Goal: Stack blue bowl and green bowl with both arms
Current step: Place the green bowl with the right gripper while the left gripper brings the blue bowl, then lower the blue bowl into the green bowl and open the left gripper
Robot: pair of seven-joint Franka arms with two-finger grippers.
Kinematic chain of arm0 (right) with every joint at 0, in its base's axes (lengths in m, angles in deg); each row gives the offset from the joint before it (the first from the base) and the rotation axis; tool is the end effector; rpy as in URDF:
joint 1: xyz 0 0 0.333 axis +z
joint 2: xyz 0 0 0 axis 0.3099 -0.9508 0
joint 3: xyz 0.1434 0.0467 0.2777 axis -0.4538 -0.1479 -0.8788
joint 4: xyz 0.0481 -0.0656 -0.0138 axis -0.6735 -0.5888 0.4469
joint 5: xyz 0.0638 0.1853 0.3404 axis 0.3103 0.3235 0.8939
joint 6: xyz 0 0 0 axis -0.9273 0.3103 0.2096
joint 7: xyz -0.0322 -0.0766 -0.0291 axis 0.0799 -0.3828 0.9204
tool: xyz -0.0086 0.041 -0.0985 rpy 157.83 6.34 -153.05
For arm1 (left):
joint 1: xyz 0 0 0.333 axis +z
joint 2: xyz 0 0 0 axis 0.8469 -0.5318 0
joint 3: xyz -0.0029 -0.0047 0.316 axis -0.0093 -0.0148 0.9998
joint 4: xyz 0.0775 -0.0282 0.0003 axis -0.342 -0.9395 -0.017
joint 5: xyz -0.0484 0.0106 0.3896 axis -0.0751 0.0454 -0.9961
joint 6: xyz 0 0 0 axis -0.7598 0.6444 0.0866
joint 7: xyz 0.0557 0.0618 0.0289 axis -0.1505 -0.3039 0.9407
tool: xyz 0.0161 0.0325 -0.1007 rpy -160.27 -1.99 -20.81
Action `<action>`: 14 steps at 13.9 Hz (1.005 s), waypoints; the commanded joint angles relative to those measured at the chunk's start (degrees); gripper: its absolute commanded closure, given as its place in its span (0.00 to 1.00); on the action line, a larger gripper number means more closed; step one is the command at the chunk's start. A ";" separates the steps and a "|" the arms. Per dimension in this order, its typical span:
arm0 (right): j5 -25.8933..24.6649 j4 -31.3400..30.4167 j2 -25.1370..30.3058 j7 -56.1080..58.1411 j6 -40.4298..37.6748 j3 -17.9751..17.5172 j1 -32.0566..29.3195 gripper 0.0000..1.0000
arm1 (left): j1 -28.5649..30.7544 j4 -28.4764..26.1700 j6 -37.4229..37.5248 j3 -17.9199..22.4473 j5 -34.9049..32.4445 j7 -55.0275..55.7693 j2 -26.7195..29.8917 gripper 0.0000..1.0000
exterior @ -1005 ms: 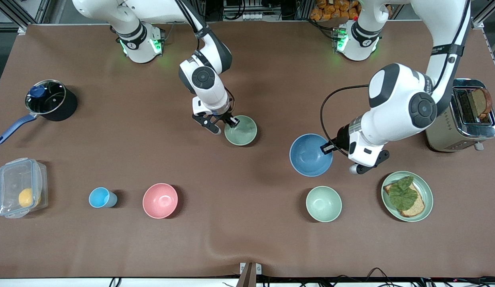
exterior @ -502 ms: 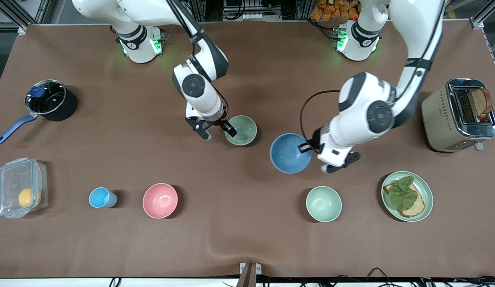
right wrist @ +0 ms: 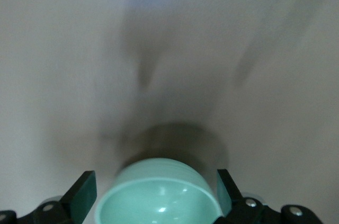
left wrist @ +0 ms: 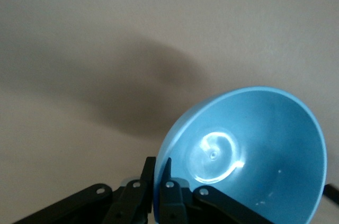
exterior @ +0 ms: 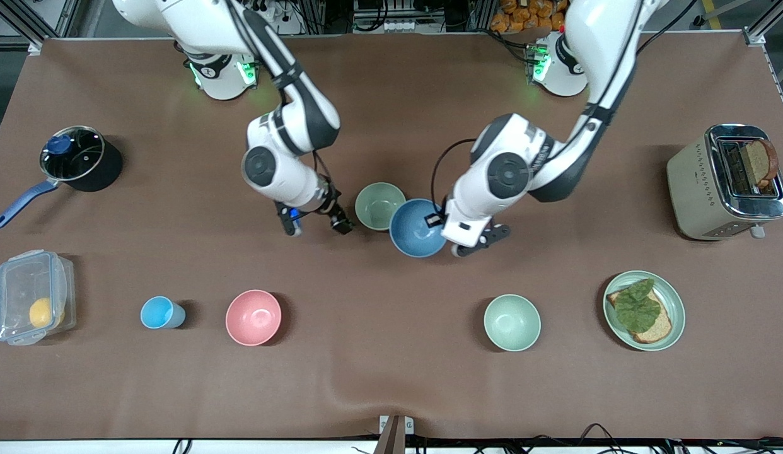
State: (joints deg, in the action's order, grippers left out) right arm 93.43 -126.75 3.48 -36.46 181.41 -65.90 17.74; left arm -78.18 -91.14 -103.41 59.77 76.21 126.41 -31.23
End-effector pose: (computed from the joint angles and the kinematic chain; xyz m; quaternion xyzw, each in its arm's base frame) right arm 0.5140 0.3302 0.2429 -0.7934 0.5775 0.1604 0.1063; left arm 0.5372 -0.4025 0.3066 0.9693 0.2109 -0.1037 0.0725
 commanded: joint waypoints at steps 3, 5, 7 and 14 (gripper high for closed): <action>15.47 -0.91 -2.74 6.08 0.22 -0.74 -4.76 0.00 | -4.12 1.19 -2.78 0.18 -1.59 4.69 -2.55 1.00; 26.72 -2.05 -3.79 15.03 0.31 -0.74 -4.33 0.00 | -5.71 1.19 -2.78 0.26 -1.59 5.66 -3.08 1.00; 34.04 -2.84 -4.58 20.42 1.18 -0.65 -3.28 0.00 | -7.29 1.28 -2.87 0.53 -1.77 6.62 -4.30 1.00; 37.66 -3.02 -6.26 20.79 5.14 -0.74 -0.55 0.00 | -9.32 1.37 -4.98 0.70 -2.30 7.24 -5.89 1.00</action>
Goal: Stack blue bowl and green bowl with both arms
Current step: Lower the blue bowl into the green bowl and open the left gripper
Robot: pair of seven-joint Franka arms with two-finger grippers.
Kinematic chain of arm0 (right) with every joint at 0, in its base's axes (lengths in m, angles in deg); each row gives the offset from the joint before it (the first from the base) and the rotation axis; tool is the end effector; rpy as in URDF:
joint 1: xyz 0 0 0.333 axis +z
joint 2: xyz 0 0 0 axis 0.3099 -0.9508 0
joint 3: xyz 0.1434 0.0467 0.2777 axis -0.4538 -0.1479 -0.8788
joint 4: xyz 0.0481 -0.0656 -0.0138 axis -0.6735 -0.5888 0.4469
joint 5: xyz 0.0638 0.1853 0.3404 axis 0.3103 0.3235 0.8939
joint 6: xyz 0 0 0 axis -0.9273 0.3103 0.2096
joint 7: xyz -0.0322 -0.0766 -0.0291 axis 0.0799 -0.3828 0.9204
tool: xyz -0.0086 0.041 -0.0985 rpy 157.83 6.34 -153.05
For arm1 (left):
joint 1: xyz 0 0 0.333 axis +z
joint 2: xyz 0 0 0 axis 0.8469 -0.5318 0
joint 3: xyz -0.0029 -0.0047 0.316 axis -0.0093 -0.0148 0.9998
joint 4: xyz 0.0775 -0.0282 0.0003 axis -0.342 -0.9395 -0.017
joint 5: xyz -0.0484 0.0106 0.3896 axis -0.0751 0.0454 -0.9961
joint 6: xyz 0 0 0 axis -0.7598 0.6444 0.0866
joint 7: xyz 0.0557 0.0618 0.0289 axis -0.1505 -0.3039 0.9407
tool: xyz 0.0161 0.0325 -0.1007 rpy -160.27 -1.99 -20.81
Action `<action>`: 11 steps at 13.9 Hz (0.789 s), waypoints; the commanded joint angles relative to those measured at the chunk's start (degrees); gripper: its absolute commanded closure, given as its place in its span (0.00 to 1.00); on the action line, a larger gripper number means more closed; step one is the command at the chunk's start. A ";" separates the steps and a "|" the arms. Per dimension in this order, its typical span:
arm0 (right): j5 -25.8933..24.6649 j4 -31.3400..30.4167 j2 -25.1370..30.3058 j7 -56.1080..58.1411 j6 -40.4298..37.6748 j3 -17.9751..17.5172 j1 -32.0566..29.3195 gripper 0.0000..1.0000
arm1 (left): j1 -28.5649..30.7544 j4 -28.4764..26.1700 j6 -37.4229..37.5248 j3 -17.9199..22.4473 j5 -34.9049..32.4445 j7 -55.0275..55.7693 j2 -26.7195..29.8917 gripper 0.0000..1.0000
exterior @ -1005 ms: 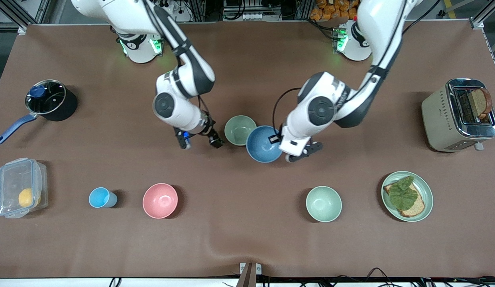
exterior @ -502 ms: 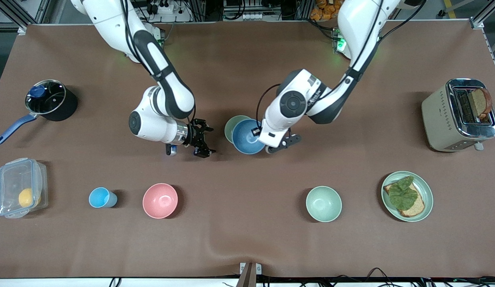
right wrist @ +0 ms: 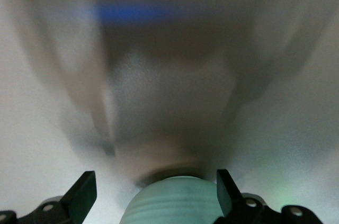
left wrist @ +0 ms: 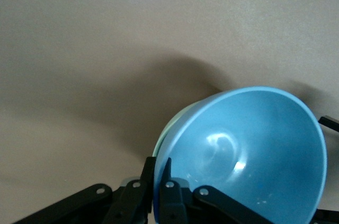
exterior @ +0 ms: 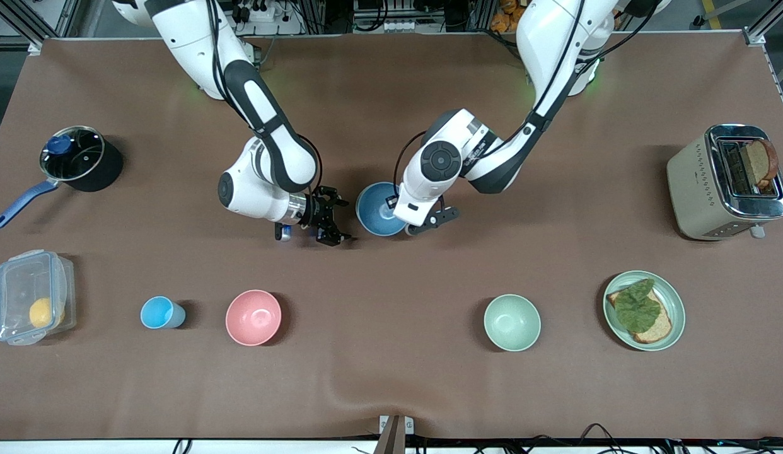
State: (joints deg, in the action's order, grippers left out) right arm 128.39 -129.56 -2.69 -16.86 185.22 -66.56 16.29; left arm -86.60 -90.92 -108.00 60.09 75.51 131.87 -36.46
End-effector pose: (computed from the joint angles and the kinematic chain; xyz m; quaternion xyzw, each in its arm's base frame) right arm 0.4995 0.3025 0.1637 -0.6901 0.6458 0.2556 0.2034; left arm 0.4797 -0.4768 0.2550 0.9722 0.1949 -0.1155 0.0596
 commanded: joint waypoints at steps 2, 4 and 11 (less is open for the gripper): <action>2.88 -0.21 -0.18 1.18 1.33 -0.07 0.81 0.00 | -1.07 1.24 -0.39 0.38 -1.68 1.69 -1.10 0.72; 2.88 -0.21 -0.18 1.27 1.41 -0.07 0.90 0.00 | -1.86 2.28 -0.39 0.38 -1.86 2.38 -1.54 0.00; 2.01 -0.39 1.04 1.80 0.71 0.10 0.81 0.00 | 2.96 3.69 3.89 0.47 -2.74 3.19 4.16 0.00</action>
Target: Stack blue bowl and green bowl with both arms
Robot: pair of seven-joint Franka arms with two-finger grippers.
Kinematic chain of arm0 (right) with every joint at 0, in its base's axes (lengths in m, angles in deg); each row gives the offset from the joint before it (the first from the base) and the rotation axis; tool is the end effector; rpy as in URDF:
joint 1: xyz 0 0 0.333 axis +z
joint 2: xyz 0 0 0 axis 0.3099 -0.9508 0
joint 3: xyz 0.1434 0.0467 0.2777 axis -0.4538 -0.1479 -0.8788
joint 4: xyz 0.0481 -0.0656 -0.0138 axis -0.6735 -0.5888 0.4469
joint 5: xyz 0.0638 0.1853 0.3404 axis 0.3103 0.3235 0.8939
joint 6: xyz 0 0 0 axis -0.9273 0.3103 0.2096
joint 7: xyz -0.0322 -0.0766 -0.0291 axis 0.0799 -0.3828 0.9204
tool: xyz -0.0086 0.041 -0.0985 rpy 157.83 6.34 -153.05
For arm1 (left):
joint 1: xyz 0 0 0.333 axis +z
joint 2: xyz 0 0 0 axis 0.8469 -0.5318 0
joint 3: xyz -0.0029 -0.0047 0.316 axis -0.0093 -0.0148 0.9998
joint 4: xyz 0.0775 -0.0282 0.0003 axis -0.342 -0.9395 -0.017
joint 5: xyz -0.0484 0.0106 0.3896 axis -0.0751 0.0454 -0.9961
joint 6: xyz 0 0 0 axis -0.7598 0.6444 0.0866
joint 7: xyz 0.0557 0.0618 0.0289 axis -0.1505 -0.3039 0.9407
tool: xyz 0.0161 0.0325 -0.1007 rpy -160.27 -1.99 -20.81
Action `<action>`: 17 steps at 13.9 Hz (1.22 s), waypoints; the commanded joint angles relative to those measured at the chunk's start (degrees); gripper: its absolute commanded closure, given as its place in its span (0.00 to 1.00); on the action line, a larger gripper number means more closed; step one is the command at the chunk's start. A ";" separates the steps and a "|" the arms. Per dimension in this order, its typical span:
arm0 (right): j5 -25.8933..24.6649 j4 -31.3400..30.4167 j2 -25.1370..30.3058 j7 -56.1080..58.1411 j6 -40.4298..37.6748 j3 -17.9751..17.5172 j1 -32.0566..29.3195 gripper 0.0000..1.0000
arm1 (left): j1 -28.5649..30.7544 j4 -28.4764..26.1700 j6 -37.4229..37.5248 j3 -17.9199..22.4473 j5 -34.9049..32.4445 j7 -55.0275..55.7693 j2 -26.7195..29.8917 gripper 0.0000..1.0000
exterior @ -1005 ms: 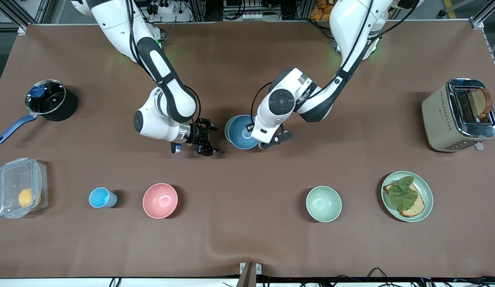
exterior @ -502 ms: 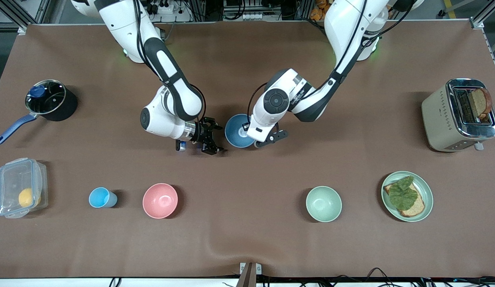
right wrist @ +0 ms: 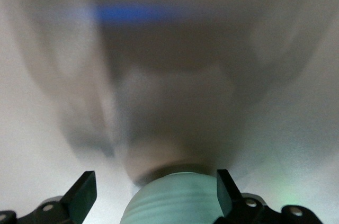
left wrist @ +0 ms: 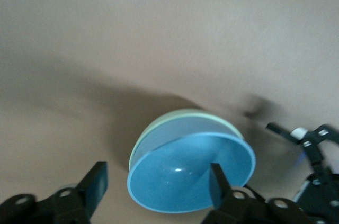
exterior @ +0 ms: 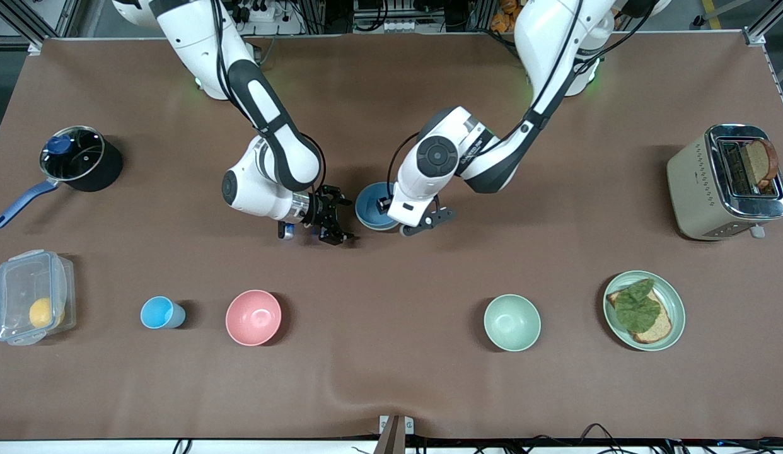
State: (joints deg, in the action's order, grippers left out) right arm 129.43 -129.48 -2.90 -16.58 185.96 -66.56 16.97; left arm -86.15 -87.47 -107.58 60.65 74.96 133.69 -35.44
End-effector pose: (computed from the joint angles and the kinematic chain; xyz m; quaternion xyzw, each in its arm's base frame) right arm 0.4971 0.3072 0.1624 -0.6888 0.6471 0.2535 0.2063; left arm 0.5033 -0.4767 0.2911 0.9690 0.2153 -0.0893 0.0821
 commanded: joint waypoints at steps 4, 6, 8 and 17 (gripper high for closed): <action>-1.73 -8.27 7.49 12.58 -0.12 0.63 -1.27 0.00 | 7.43 8.93 15.93 -0.17 -8.51 -1.34 4.20 0.00; -7.27 -8.64 8.38 12.69 -2.56 2.20 -1.37 0.00 | 11.20 11.14 20.61 -0.35 -8.43 -4.69 5.78 0.00; -11.05 -8.55 9.69 12.60 -9.74 6.58 -1.37 0.00 | 15.59 12.99 24.39 -0.44 -8.43 -6.01 7.10 0.00; -35.57 -6.97 16.37 17.41 -32.01 21.45 -1.54 0.00 | 26.59 12.73 34.34 -0.26 -7.82 -19.71 16.93 0.00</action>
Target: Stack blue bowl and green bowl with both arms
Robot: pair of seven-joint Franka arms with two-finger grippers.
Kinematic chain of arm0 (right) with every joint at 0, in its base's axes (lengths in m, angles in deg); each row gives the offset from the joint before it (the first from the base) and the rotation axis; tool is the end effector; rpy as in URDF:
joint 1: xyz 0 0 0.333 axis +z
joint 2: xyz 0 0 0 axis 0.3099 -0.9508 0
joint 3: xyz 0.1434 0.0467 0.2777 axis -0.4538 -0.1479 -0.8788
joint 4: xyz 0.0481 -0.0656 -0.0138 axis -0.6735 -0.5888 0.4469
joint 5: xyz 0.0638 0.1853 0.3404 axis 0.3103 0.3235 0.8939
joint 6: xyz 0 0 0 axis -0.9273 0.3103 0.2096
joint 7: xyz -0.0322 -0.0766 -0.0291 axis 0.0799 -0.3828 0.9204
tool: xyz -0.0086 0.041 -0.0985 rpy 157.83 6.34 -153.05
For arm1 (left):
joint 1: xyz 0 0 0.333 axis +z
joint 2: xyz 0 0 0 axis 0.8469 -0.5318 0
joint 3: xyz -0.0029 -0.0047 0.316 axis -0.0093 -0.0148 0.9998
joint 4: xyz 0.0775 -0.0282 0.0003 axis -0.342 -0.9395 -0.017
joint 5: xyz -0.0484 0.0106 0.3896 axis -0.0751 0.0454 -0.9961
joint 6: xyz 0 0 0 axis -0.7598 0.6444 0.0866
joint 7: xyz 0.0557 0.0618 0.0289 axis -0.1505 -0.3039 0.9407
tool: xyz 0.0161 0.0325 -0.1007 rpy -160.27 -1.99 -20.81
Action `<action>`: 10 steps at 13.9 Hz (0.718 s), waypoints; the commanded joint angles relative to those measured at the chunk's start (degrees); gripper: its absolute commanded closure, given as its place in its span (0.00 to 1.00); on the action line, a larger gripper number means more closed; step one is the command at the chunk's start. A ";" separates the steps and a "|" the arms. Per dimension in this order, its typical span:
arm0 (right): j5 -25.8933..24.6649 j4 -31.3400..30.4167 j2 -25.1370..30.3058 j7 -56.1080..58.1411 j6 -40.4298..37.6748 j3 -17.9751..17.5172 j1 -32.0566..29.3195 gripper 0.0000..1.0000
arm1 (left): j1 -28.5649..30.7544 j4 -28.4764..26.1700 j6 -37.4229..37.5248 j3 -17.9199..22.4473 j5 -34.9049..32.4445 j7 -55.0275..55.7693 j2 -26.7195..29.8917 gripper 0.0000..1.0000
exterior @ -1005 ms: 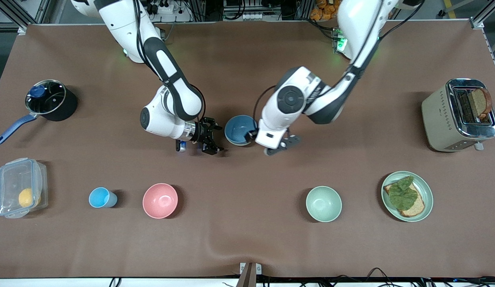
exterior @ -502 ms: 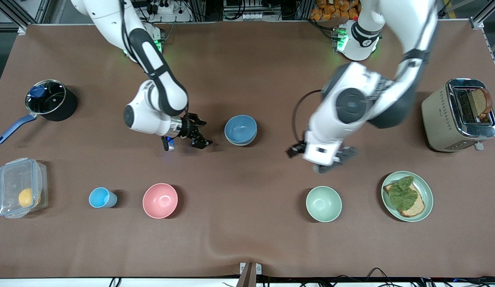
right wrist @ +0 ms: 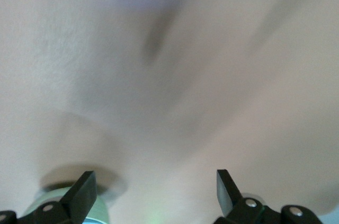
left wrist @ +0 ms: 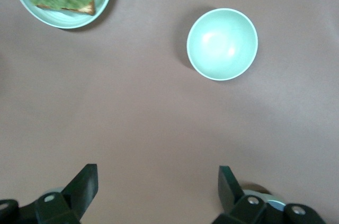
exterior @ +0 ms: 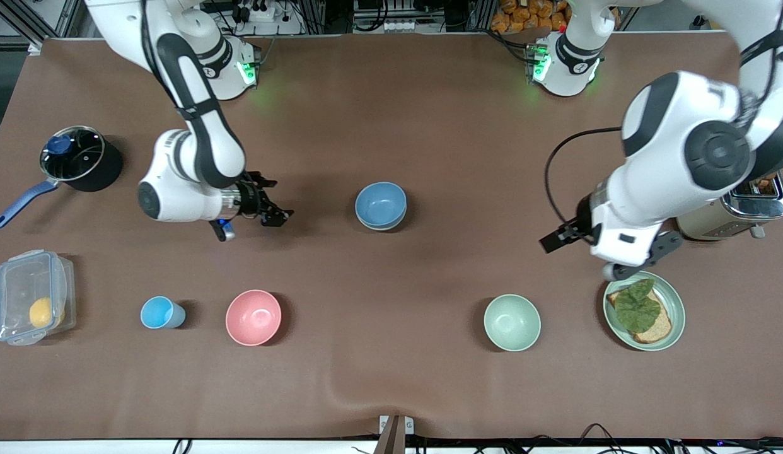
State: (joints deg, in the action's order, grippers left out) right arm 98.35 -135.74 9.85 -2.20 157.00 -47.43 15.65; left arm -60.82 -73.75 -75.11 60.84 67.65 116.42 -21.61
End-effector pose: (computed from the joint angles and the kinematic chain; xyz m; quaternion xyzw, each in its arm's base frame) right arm 0.5056 0.1452 0.2387 -0.8360 0.4579 0.2849 0.1016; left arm 0.6294 -0.1927 0.5126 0.9699 0.2393 -0.0444 0.0117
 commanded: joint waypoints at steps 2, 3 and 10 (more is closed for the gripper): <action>-9.24 -0.71 5.72 6.46 -4.89 4.60 -0.22 0.00 | 2.07 -1.43 3.88 -0.80 -0.59 -5.08 3.74 0.00; -11.61 -0.71 6.60 7.35 -5.51 5.14 -0.22 0.00 | 1.72 -2.82 3.98 -0.37 -0.59 -6.40 5.39 0.00; -19.63 -0.10 10.30 9.89 -8.93 9.97 -0.30 0.00 | 0.57 -11.72 5.30 5.25 -0.59 -26.95 17.53 0.00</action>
State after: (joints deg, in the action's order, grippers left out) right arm 80.64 -135.51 18.31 5.66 149.94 -38.86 15.55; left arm -59.77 -82.57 -70.18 63.99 67.65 94.53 -7.32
